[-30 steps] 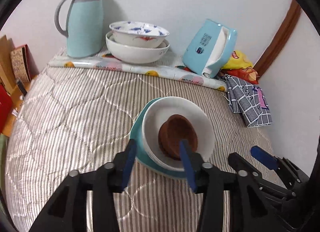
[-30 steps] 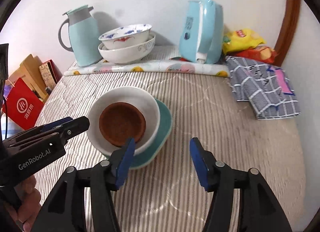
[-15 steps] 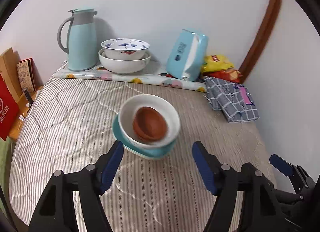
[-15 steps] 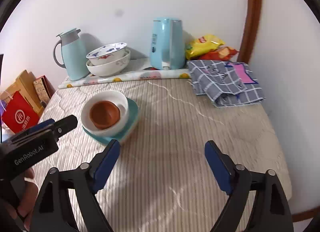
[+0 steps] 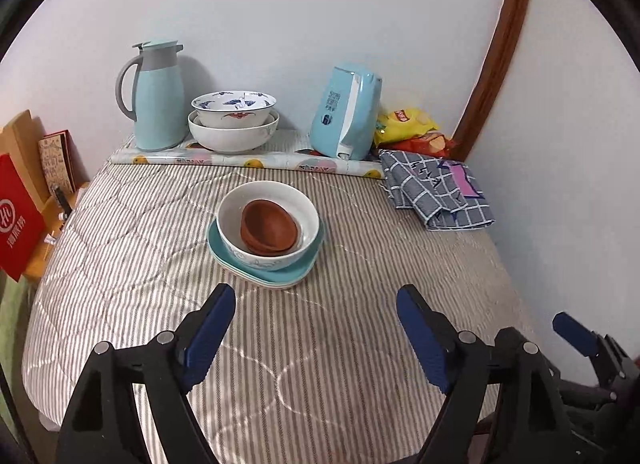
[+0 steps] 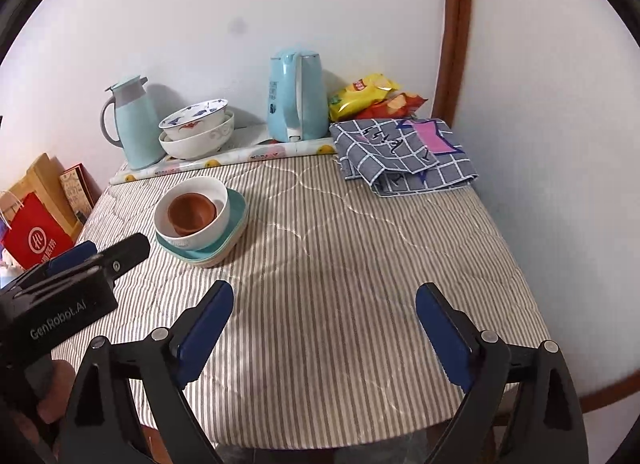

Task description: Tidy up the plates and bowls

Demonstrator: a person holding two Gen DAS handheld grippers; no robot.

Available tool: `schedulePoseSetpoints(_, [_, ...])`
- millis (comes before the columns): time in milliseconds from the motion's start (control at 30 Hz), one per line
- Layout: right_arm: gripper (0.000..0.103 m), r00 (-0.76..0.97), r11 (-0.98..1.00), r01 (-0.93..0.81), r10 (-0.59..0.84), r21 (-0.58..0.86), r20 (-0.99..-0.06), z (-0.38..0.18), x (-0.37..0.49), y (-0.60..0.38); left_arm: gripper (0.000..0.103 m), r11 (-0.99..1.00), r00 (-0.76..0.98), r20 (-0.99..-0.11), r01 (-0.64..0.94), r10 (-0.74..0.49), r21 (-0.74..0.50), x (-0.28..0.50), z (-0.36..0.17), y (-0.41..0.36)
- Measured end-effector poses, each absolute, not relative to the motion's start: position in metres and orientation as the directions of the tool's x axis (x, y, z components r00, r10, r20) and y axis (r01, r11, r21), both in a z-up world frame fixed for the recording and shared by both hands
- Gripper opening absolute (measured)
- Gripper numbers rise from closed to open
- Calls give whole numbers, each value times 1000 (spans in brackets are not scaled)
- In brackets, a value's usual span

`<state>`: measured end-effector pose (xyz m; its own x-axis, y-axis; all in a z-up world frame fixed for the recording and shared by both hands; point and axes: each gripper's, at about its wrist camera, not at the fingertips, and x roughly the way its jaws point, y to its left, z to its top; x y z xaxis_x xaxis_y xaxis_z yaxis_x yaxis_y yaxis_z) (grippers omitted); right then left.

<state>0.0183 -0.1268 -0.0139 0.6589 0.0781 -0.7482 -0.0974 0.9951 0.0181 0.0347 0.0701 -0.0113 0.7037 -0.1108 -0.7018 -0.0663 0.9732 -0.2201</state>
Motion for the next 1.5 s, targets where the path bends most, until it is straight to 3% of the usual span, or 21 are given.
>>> schedulePoseSetpoints(1500, [92, 690, 998, -58, 45, 7, -723, 5, -18, -149, 83, 980, 712, -692, -27, -121, -199, 6, -3, 45])
